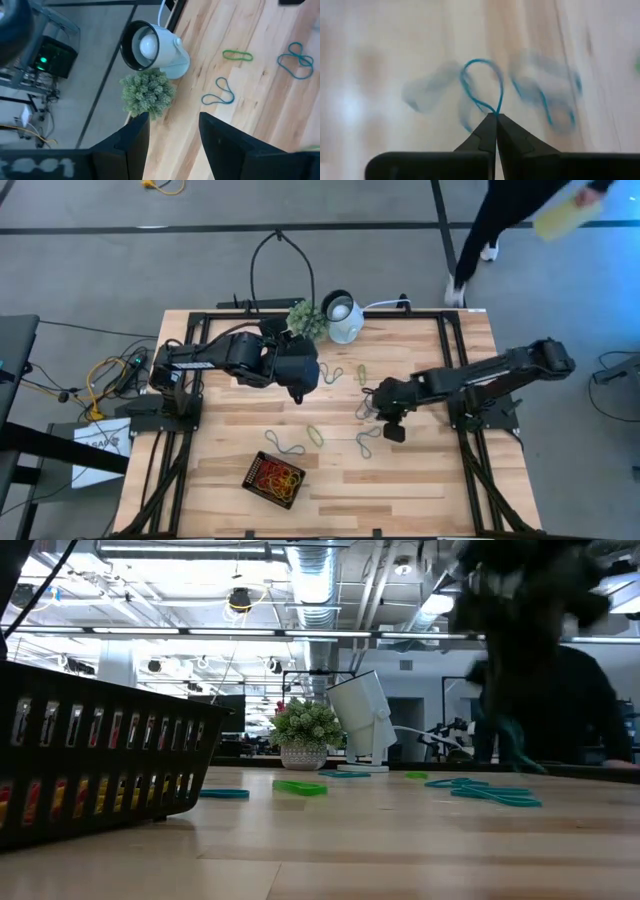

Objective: Pick and place items into bin
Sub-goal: Put the blue rubber band into the black bin

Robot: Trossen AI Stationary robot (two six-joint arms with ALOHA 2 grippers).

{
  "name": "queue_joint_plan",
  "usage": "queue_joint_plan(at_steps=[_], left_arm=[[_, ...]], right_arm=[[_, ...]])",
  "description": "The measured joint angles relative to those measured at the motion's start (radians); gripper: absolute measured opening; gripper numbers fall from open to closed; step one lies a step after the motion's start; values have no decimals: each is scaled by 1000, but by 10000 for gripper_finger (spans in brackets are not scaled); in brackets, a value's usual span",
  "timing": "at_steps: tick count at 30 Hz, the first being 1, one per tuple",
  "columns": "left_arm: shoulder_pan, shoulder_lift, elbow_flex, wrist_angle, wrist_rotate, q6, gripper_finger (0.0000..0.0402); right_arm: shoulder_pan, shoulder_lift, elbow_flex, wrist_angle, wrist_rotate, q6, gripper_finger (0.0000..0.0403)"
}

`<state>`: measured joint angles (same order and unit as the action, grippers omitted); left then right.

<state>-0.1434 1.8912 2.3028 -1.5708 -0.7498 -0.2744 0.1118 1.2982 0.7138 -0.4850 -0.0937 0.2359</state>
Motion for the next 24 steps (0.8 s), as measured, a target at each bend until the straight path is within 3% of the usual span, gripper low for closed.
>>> queue_joint_plan(at_steps=[5,9,14,18,24], left_arm=[[-22,-5,-1,0,-33,17,162],[-49,-27,-1,0,-83,40,162],[-90,-87,-1,0,-168,27,162],[-114,-135,-1,0,-179,-18,162],[-135,-174,-1,0,-187,-20,162]], right_arm=[[61,-104,39,150,42,0,1],[106,-108,43,351,74,-25,1],[147,9,42,678,73,-69,0],[156,149,46,951,69,-84,0],[148,343,129,1104,68,-79,0]])
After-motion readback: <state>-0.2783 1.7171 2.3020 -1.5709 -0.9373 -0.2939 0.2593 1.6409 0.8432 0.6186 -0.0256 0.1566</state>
